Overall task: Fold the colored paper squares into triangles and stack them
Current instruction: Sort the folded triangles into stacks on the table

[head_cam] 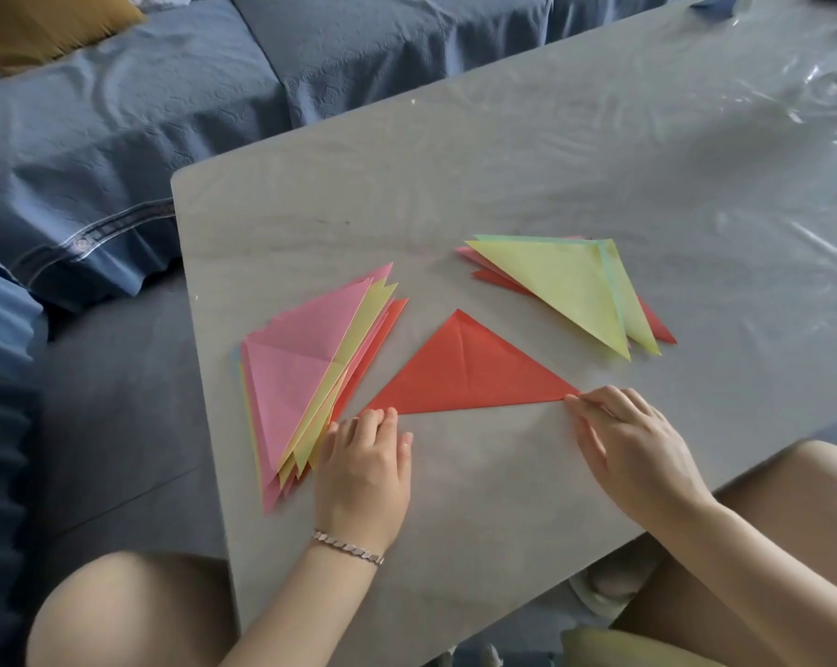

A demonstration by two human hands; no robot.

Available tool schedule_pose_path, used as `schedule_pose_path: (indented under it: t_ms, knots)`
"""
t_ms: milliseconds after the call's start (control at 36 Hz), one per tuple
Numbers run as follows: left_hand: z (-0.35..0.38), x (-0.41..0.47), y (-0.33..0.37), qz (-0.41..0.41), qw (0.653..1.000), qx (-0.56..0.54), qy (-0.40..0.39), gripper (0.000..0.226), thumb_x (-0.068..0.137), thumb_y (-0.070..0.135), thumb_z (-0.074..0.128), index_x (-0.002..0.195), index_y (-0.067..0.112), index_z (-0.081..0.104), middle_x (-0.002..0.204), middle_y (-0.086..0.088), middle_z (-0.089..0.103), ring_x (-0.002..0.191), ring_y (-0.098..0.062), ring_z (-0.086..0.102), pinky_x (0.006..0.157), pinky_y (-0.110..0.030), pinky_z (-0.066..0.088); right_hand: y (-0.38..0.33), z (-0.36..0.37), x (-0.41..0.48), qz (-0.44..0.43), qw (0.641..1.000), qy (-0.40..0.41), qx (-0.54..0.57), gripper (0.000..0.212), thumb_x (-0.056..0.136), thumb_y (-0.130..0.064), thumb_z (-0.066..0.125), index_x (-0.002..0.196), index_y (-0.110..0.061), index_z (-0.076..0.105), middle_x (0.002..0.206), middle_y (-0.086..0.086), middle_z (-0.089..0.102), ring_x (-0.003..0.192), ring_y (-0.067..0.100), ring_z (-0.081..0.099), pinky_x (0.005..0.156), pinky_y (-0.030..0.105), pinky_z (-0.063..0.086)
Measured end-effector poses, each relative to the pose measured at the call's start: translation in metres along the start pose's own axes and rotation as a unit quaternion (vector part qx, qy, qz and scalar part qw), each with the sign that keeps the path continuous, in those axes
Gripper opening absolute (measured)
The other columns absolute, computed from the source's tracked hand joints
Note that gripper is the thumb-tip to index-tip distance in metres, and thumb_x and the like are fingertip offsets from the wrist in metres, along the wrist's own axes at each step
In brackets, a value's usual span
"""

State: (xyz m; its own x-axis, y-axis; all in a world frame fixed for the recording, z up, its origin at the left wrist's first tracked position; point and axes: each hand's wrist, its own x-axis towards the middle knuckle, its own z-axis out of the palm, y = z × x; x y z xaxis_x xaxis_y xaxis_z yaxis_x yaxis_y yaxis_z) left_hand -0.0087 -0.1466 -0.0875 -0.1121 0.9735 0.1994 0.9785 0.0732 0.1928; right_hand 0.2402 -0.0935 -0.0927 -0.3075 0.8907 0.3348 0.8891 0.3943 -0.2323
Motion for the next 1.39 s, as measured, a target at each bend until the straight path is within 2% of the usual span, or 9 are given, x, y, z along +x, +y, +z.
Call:
schedule_pose_path:
  t_ms: [278,417,639,722,806,889,1000,1194,1389]
  knots:
    - [-0.001,0.001,0.007,-0.035,0.998,0.042,-0.015,0.047,0.085,0.034,0.035,0.094,0.005,0.071,0.087,-0.010,0.065,0.076,-0.030,0.062,0.067,-0.038,0.052,-0.013,-0.016,0.030,0.100,0.992,-0.077,-0.010,0.003,0.075,-0.007,0.069,0.074,-0.009,0.071,0.075,0.007,0.065,0.076,0.033,0.063,0.075,0.039,0.047]
    - [-0.003,0.001,0.007,-0.038,0.998,0.053,-0.007,0.031,0.083,0.032,0.052,0.091,0.009,0.072,0.084,-0.012,0.063,0.073,-0.032,0.059,0.064,-0.039,0.050,-0.041,-0.018,0.070,0.159,0.963,-0.216,0.015,0.051,0.088,-0.042,0.056,0.132,-0.019,0.046,0.127,0.007,0.050,0.123,0.027,0.039,0.098,0.035,0.031]
    - [-0.022,0.006,0.002,-0.065,0.998,-0.007,-0.024,0.008,0.076,0.024,0.067,0.078,0.018,0.073,0.078,-0.008,0.062,0.065,-0.032,0.060,0.062,-0.038,0.048,-0.059,0.000,0.101,0.235,0.910,-0.342,0.008,0.079,0.069,-0.051,0.075,0.126,-0.011,0.038,0.125,0.013,0.043,0.119,0.031,0.042,0.091,0.035,0.039]
    - [-0.036,0.019,-0.010,-0.044,0.997,-0.028,0.058,0.027,0.080,0.026,0.048,0.089,0.015,0.071,0.086,-0.007,0.063,0.073,-0.029,0.061,0.065,-0.035,0.047,-0.053,-0.001,0.098,0.249,0.904,-0.341,0.064,0.066,0.073,-0.044,0.074,0.123,-0.013,0.044,0.119,0.011,0.045,0.108,0.029,0.051,0.080,0.031,0.042]
    - [-0.036,0.033,-0.031,-0.073,0.993,-0.012,0.094,0.027,0.080,0.015,0.063,0.106,0.007,0.066,0.111,-0.016,0.062,0.099,-0.035,0.060,0.079,-0.042,0.048,-0.044,-0.001,0.083,0.218,0.926,-0.290,0.107,0.032,0.086,-0.035,0.062,0.107,-0.011,0.056,0.109,0.009,0.046,0.092,0.028,0.053,0.075,0.030,0.043]
    - [-0.029,0.046,-0.047,-0.132,0.991,-0.004,0.015,0.045,0.089,0.021,0.057,0.129,0.003,0.049,0.142,-0.019,0.039,0.130,-0.034,0.038,0.101,-0.047,0.035,-0.035,-0.001,0.071,0.198,0.940,-0.209,0.181,0.009,0.092,-0.021,0.054,0.088,-0.014,0.057,0.092,0.005,0.052,0.082,0.024,0.050,0.064,0.027,0.032]
    - [-0.021,0.054,-0.054,-0.169,0.984,-0.012,-0.055,0.051,0.095,0.032,0.041,0.141,0.011,0.032,0.152,-0.010,0.024,0.139,-0.023,0.025,0.107,-0.038,0.023,-0.024,-0.006,0.071,0.256,0.920,-0.064,0.291,0.011,0.091,-0.009,0.053,0.095,-0.006,0.063,0.086,0.006,0.060,0.081,0.026,0.055,0.062,0.026,0.031]
    - [-0.016,0.052,-0.057,-0.146,0.988,0.002,-0.059,0.040,0.096,0.021,0.043,0.131,0.002,0.046,0.134,-0.014,0.050,0.117,-0.031,0.053,0.088,-0.040,0.041,0.011,-0.010,0.103,0.344,0.897,0.050,0.273,0.020,0.090,-0.011,0.050,0.099,-0.001,0.065,0.081,0.008,0.058,0.073,0.020,0.048,0.063,0.025,0.030]
    - [-0.025,0.050,-0.061,-0.085,0.994,0.053,-0.035,0.013,0.073,-0.016,0.060,0.077,-0.004,0.056,0.053,-0.022,0.057,0.043,-0.039,0.055,0.041,-0.030,0.030,0.011,-0.016,0.103,0.328,0.923,0.019,0.200,0.051,0.090,-0.015,0.050,0.139,-0.007,0.036,0.138,0.015,0.035,0.127,0.029,0.035,0.105,0.036,0.032]
